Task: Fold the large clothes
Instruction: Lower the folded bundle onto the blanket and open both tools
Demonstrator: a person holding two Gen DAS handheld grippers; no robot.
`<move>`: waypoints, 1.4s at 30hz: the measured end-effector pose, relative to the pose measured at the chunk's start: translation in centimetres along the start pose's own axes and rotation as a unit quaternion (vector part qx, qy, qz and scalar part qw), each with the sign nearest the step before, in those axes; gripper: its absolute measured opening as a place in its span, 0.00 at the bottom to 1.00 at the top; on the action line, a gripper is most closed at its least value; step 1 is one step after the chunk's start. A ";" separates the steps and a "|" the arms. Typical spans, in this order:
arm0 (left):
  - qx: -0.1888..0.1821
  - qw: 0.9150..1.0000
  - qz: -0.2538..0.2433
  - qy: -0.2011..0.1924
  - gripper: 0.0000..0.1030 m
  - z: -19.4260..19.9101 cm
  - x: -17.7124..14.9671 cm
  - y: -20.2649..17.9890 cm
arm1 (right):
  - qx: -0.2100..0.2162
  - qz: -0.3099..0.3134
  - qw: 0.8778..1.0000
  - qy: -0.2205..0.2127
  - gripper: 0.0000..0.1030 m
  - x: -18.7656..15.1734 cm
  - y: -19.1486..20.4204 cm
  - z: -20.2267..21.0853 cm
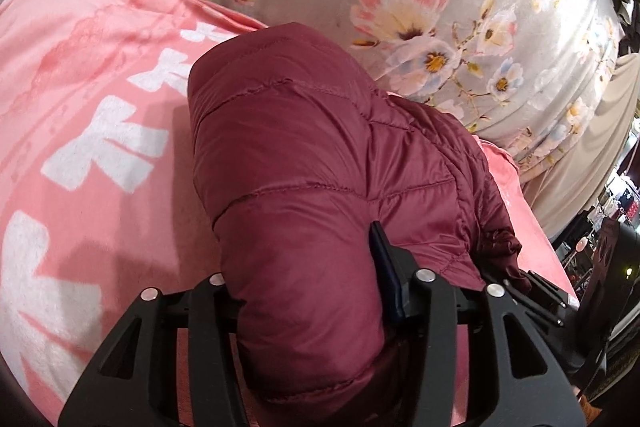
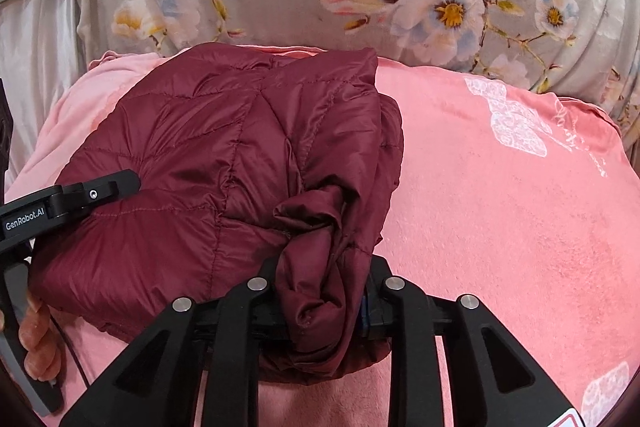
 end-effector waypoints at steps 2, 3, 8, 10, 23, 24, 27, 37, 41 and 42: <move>0.011 1.000 0.002 0.007 0.50 0.3 0.0 0.0 | 0.005 -0.005 1.000 0.004 0.24 0.1 -0.4 0.8; 0.017 1.000 0.007 0.011 0.52 0.8 0.0 0.0 | 0.008 -0.012 1.000 0.003 0.25 0.3 -0.8 1.7; 0.049 0.999 0.008 0.009 0.61 5.0 0.6 -0.6 | 0.000 -0.025 0.999 -0.037 0.34 2.0 -2.5 6.3; 0.080 0.996 -0.022 -0.009 0.64 6.9 1.3 -1.3 | 0.010 -0.028 0.998 -0.048 0.34 3.1 -2.3 7.4; 0.200 0.979 -0.047 0.006 0.66 4.3 0.4 -4.0 | 0.029 -0.022 0.999 0.024 0.04 -0.1 -1.3 3.2; 0.216 0.975 -0.053 0.001 0.68 4.3 0.1 -3.6 | 0.031 -0.029 0.999 0.032 0.04 -0.5 -1.5 2.6; 0.230 0.971 -0.059 -0.003 0.77 2.9 0.1 -2.1 | 0.035 -0.037 0.998 0.045 0.04 -1.7 -1.2 1.5; 0.225 0.969 -0.101 -0.004 0.79 -1.8 1.8 -0.1 | 0.036 -0.035 0.997 0.063 0.04 -2.4 0.5 -1.1; 0.222 0.969 -0.111 -0.006 0.79 -3.1 2.1 0.6 | 0.038 -0.037 0.996 0.070 0.03 -2.4 0.7 -1.9; 0.222 0.969 -0.112 -0.006 0.79 -3.5 2.2 0.7 | 0.038 -0.038 0.996 0.071 0.03 -2.5 0.7 -1.9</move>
Point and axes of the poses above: each gripper's, at about its wrist camera, not at the fingertips, and z roughly against the way its jaws point, y to its left, x to its top, the point moved 6 cm from there along -z, roughly the way its jaws point, and after that the axes turned 14 degrees about -y, right-handed, at the moved point
